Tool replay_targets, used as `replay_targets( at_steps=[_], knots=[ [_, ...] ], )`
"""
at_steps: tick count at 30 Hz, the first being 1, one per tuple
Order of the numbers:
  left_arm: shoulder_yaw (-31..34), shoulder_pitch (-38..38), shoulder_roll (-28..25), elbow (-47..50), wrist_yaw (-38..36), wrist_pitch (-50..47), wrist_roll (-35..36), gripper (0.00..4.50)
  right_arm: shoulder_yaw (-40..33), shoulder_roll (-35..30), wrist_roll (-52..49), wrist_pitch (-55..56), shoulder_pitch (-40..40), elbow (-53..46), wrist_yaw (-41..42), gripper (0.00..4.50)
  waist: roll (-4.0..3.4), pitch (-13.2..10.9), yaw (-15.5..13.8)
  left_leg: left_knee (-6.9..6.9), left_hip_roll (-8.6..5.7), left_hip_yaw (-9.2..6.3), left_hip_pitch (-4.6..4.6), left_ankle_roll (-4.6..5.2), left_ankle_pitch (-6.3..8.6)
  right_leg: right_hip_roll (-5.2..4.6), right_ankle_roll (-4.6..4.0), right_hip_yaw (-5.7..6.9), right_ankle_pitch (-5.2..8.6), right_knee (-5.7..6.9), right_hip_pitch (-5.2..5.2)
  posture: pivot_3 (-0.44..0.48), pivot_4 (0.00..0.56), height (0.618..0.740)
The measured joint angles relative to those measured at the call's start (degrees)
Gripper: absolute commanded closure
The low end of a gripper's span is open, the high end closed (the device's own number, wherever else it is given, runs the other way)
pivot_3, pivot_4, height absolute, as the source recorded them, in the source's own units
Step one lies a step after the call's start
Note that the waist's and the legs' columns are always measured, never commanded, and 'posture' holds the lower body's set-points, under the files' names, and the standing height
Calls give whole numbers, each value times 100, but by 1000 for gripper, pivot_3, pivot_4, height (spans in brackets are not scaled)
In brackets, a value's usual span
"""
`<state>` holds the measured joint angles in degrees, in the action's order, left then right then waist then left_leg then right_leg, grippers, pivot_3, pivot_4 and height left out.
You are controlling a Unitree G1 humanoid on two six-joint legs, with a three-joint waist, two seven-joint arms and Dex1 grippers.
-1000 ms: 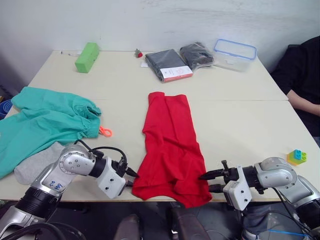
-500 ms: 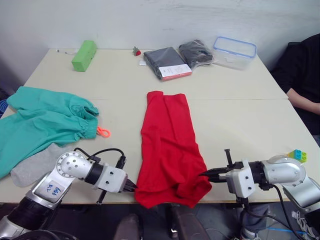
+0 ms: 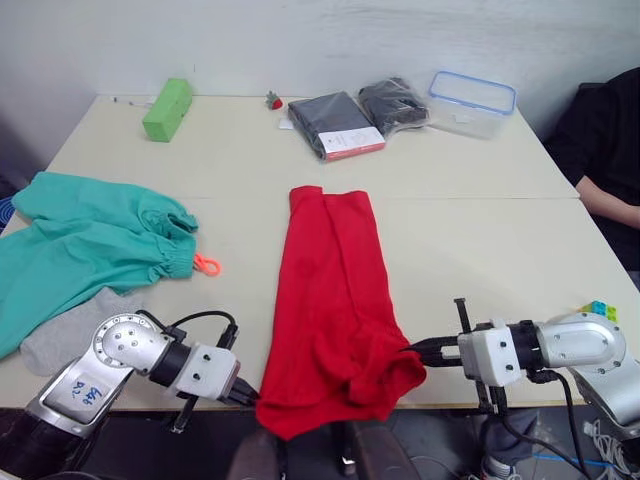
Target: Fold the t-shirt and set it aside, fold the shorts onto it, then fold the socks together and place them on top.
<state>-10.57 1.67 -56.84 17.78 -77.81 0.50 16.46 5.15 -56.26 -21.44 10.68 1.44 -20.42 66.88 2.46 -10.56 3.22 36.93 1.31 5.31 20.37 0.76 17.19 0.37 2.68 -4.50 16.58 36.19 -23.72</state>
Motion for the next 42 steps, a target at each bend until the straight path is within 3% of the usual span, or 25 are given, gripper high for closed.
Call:
replay_targets(
  at_steps=[4, 8, 10, 12, 16, 19, 20, 22, 28, 34, 38, 42],
  knots=[
    [230, -572, -477, 500, -221, -271, 263, 4500, -306, -304, -650, -735, -459, -591, 244, 4487, -14, -8, -10, -18, 7, -4, 8, -2, 4, -1, 3, 18, 0, -26, 0, 0, 150, 740],
    [372, -740, -519, 726, -246, -510, 490, 4500, -539, -461, -1151, -1288, -686, -1002, 440, 4487, -16, -9, -18, -18, 12, -6, 15, -3, 6, -1, 5, 29, 1, -32, -1, 0, 150, 740],
    [448, -786, -501, 726, -228, -637, 600, 4500, -583, -465, -1231, -1444, -687, -1106, 491, 4487, -16, -9, -18, -18, 13, -6, 16, -3, 6, -1, 1, 32, 3, -33, -1, 0, 150, 740],
    [529, -806, -453, 669, -193, -698, 685, 4500, -592, -455, -1253, -1559, -640, -1106, 481, 4487, -20, -12, -13, -17, 13, -6, 16, -3, 6, -1, -77, 31, 48, -32, -1, 0, 150, 740],
    [704, -309, 50, 99, 65, -1140, 1010, 4500, -593, -109, -1305, -2005, 170, -803, 160, 4487, -31, -25, -8, 13, 16, -6, 21, -1, 5, 1, -67, 37, 42, -23, 1, 0, 150, 740],
    [998, 617, 534, -469, 594, -1917, 1466, 4500, -577, 283, -1332, -2489, 1100, -222, -246, 4487, -24, -32, -12, 26, 19, -2, 30, 4, -6, 0, -53, 45, 28, -23, 1, 0, 150, 740],
    [1076, 963, 669, -645, 800, -2223, 1597, 4500, -556, 406, -1324, -2642, 1378, -10, -361, 4487, -24, -32, -21, 30, 19, -2, 31, 5, -7, -3, 2, 51, -4, -22, 3, 0, 150, 740],
    [1181, 1845, 1059, -1104, 1315, -2883, 1771, 4500, -490, 728, -1216, -2905, 2014, 555, -568, 4487, -25, -32, -36, 39, 18, -4, 41, 6, -8, -7, 31, 63, -21, -22, 1, 0, 150, 740],
    [1164, 3745, 2154, -2631, 2787, -3885, 1476, 4500, -6, 1581, -421, -3389, 3507, 2337, -1138, 4487, -26, -27, -30, 50, 11, 3, 139, -6, -11, -16, 40, 71, -33, 44, -104, 0, 150, 740],
    [849, 4473, 2959, -3927, 3526, -3933, 750, 4500, 285, 2702, 136, -4529, 4872, 4227, -1874, 4487, -32, -27, -3, 122, 27, 19, 298, -67, -45, -4, 25, 79, -25, 143, -285, 0, 150, 740],
    [739, 4633, 3171, -4356, 3761, -3926, 444, 4500, 212, 3256, 250, -5195, 5560, 5446, -2413, 4487, -32, -27, -2, 134, 23, 17, 290, -75, -63, -6, 13, 78, -26, 153, -286, 0, 150, 740],
    [901, 4712, 3171, -4553, 4040, -3964, 296, 4500, -120, 3357, 354, -5374, 5887, 6389, -2802, 4487, -32, -27, -2, 134, 17, 14, 287, -44, -61, -11, 2, 79, -37, 165, -286, 0, 150, 740]
  ],
)
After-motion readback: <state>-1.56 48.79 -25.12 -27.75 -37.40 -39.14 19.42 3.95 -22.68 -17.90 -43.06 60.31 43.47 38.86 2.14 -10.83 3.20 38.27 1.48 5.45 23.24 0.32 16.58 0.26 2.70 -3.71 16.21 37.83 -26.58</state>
